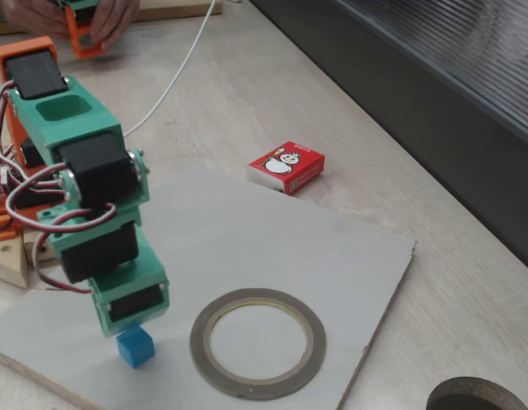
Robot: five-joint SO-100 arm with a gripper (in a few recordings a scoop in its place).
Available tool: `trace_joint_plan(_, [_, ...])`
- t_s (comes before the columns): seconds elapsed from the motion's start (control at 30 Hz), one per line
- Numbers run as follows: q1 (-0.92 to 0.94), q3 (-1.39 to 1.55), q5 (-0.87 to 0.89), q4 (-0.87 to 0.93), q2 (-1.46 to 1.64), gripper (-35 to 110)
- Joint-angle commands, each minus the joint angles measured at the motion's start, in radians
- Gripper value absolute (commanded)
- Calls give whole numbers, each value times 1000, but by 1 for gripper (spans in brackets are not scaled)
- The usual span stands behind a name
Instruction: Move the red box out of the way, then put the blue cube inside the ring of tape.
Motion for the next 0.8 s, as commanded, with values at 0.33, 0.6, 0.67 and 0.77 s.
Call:
trace_joint_plan(0.33, [6, -11, 8, 23, 48, 33])
trace_joint_plan(0.6, [44, -11, 8, 104, 46, 33])
trace_joint_plan(0.67, [67, -11, 8, 106, 46, 33])
trace_joint_plan(0.77, [71, -17, 8, 106, 46, 33])
